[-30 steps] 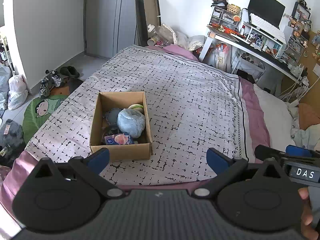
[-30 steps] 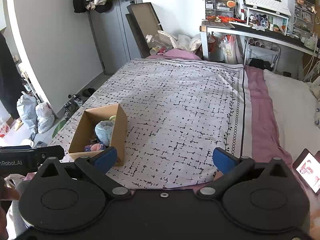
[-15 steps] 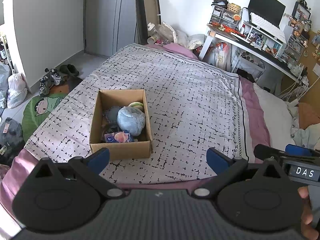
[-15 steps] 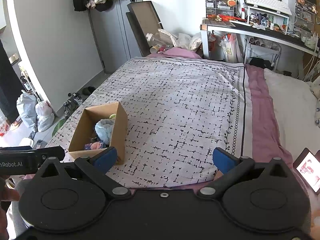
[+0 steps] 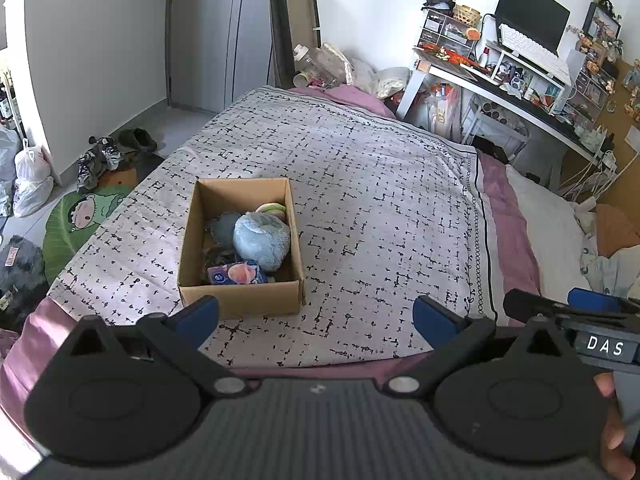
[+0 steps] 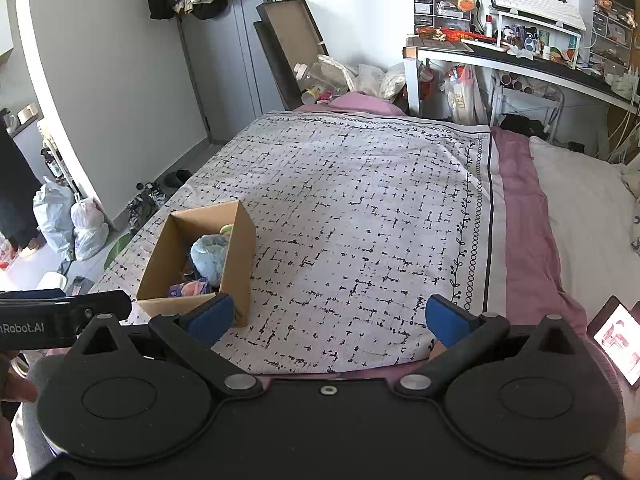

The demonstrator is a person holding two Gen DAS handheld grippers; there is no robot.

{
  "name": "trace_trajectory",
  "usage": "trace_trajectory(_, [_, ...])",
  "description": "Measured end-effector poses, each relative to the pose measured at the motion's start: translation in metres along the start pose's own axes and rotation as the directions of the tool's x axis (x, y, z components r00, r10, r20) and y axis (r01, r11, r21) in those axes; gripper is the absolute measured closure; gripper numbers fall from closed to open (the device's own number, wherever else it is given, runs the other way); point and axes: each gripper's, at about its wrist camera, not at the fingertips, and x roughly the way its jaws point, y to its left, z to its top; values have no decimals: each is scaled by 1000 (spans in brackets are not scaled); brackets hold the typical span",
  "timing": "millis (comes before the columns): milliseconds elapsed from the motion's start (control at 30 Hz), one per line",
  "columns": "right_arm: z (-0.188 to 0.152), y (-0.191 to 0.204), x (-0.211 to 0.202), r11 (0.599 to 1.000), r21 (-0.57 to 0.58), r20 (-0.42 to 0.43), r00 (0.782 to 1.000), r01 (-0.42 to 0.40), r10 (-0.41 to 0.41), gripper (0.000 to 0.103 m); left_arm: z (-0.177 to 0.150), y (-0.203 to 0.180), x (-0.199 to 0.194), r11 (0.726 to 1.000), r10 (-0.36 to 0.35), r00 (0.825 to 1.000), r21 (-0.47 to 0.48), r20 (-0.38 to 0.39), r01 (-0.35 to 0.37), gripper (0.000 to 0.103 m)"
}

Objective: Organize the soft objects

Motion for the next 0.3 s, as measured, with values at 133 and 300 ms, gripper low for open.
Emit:
trace_trajectory(133, [0,0,2,1000,2,-7,1000,5,-5,0,-2,-2,0,1000,-3,1000,13,2,3,1])
trace_trajectory(300, [-1,-1,7,1000,5,-15,1000,7,-7,0,0,-2,5,1000,1,1000,15,0,-1,1])
